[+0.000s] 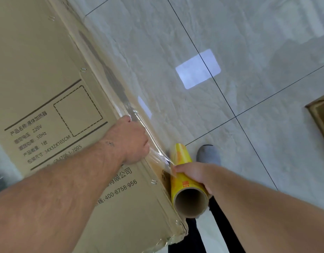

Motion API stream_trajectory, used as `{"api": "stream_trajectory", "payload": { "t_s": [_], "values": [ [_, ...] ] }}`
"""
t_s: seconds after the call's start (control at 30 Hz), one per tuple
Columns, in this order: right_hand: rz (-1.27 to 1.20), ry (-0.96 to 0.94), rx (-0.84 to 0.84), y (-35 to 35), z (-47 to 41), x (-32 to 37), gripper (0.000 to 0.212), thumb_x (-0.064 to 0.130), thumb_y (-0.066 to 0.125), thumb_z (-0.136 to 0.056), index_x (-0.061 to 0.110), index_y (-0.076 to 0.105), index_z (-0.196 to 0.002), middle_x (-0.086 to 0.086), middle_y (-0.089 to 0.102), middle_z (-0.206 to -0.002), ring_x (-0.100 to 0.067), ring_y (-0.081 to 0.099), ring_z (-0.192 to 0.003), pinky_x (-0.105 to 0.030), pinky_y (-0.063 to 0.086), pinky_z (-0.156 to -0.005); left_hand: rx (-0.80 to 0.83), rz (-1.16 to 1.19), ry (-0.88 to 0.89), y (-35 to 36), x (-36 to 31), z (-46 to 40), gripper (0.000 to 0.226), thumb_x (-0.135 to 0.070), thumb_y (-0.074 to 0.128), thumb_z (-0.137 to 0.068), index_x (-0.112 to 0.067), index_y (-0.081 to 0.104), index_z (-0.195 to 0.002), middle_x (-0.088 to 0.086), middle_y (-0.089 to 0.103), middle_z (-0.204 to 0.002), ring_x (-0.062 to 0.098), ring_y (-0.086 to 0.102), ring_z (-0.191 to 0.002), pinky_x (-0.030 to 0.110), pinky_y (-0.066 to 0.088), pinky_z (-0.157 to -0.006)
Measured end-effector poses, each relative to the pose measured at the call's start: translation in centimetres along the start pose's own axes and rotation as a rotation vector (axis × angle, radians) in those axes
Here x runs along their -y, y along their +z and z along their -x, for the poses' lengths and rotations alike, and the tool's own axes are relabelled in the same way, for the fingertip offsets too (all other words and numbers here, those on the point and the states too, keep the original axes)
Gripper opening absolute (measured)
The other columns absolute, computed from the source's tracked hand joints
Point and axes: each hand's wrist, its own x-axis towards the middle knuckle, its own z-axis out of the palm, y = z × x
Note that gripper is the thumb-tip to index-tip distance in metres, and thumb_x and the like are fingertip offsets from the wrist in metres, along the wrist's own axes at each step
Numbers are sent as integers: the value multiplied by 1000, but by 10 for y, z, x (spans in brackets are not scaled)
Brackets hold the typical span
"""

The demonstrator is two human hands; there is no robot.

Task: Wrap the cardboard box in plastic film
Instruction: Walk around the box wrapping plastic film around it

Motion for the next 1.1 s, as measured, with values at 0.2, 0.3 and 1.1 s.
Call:
{"api": "stream_trajectory", "payload": {
  "t_s": [0.2, 0.3, 1.1],
  "values": [
    [46, -106, -96, -3, -7, 15, 80, 78, 69, -79, 19, 61, -133, -14, 70, -131, -35, 77, -107, -51, 58, -107, -53, 13, 21, 11, -5, -13, 42, -36, 36, -101, -23, 58, -134, 2, 54, -139, 23, 51, -122, 44, 38, -104],
    [-223, -81, -39, -10, -23, 1, 89, 71, 74, -65, 17, 64, -135, -19, 78, -122, -38, 81, -99, -59, 63, -100, 60, 62, 74, 6, -16, -19, 35, -23, 42, -98, -26, 52, -131, -1, 64, -125, 23, 51, -95, 38, 35, -81],
    [84, -189, -96, -4, -11, -27, 68, 61, 62, -99, 15, 49, -148, -15, 61, -130, -30, 68, -100, -39, 51, -102, 122, -119, 67, 12, -52, -18, 54, -46, 26, -103, -25, 65, -134, 6, 49, -141, 26, 41, -130, 49, 28, -110]
  ]
}}
